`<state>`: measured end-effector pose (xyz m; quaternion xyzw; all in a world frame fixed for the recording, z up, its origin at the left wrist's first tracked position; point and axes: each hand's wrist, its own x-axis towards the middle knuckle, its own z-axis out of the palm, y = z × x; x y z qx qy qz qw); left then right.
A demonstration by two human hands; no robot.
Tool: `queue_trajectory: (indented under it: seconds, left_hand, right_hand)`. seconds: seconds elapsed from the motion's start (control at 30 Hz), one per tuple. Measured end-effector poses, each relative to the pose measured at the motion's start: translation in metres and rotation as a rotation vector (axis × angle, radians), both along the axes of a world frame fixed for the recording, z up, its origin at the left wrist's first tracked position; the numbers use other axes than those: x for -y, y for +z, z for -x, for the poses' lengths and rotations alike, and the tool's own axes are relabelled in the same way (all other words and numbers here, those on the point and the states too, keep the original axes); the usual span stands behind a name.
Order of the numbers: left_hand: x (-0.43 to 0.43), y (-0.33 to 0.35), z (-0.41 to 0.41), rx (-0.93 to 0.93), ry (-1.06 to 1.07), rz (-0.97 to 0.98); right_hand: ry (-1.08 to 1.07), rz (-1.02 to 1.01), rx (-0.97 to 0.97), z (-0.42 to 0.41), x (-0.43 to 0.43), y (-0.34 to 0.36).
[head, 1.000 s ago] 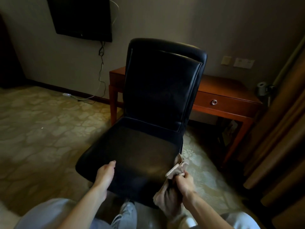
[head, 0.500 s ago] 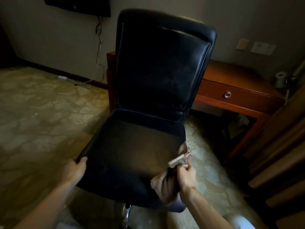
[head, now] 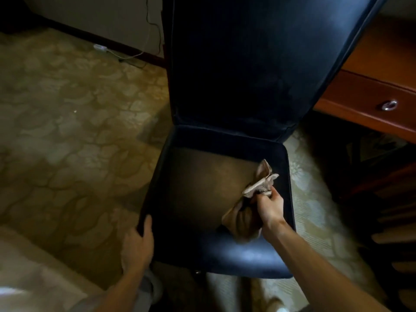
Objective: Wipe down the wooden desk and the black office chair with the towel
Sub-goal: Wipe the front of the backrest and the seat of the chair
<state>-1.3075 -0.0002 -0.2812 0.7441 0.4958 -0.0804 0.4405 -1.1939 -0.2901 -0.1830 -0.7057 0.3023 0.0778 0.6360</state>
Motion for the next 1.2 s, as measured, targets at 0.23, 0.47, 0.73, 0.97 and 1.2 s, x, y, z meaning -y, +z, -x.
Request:
queue_trajectory:
  seconds: [0.23,0.47,0.73,0.97,1.2]
  left_hand:
    - [0.019,0.099,0.068,-0.205,0.138,0.677]
    - [-0.108,0.276,-0.021,0.141,0.200,0.479]
    - [-0.189,0.407,-0.069,0.409,0.148,0.430]
    - [-0.197,0.504,-0.119,0.261,-0.880,-0.327]
    - [-0.188,0.543,-0.148,0.372,-1.978,-1.085]
  right_hand:
    - [0.030,0.016,-0.044,-0.017,-0.037,0.123]
    - [0.028,0.072,-0.001,-0.069,-0.046,0.264]
    - [0.339,-0.048,-0.094,-0.103,-0.063,0.350]
    - [0.742,-0.012,-0.224,-0.111,-0.068,0.390]
    - [0.654,0.065,-0.232,-0.106,-0.083,0.405]
